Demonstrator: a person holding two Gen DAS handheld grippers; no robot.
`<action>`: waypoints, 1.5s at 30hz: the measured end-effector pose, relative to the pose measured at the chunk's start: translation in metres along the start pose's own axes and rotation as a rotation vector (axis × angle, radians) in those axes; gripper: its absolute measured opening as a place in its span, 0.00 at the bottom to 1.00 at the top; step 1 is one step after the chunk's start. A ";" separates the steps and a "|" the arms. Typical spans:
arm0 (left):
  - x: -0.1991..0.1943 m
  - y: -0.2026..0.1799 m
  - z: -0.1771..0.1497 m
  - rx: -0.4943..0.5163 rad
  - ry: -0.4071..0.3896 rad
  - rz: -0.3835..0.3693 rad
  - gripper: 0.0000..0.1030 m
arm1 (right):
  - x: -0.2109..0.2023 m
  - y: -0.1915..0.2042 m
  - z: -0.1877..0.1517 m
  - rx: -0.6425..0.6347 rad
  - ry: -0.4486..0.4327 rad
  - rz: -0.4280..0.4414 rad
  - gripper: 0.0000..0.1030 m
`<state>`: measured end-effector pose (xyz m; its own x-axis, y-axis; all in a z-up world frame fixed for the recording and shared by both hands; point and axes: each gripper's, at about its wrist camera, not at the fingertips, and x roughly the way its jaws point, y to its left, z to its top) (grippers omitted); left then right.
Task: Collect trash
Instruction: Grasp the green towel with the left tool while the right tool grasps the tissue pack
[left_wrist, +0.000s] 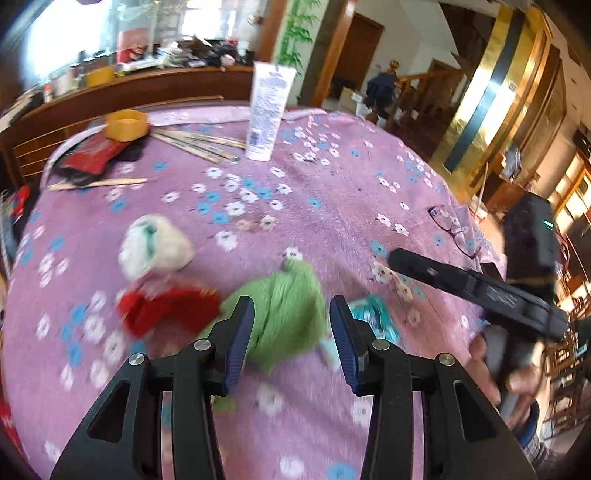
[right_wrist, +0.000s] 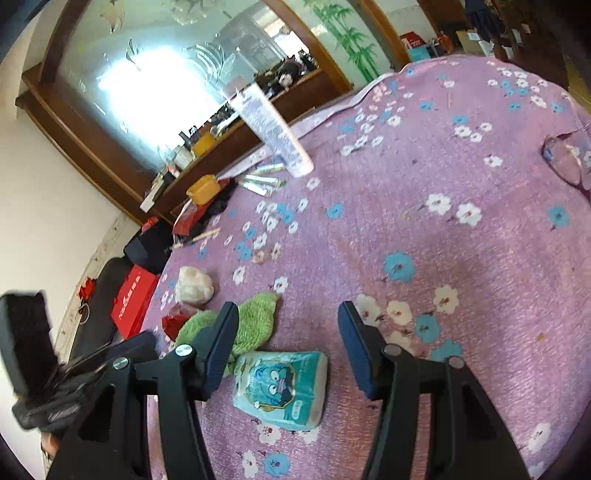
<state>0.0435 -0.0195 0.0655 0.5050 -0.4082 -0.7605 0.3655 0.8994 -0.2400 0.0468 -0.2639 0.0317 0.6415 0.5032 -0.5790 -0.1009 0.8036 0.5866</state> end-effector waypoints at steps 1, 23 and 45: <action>0.010 0.001 0.006 0.003 0.026 -0.008 1.00 | -0.001 -0.003 0.001 0.012 -0.005 0.003 0.55; 0.044 -0.029 -0.017 0.360 0.069 0.208 1.00 | -0.011 -0.015 -0.002 0.076 -0.006 0.076 0.55; -0.078 0.035 -0.063 -0.139 -0.197 -0.010 1.00 | 0.030 0.025 -0.035 -0.125 0.229 0.037 0.55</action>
<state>-0.0326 0.0536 0.0786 0.6501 -0.4273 -0.6283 0.2667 0.9026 -0.3379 0.0374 -0.2177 0.0091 0.4484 0.5808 -0.6795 -0.2234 0.8088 0.5440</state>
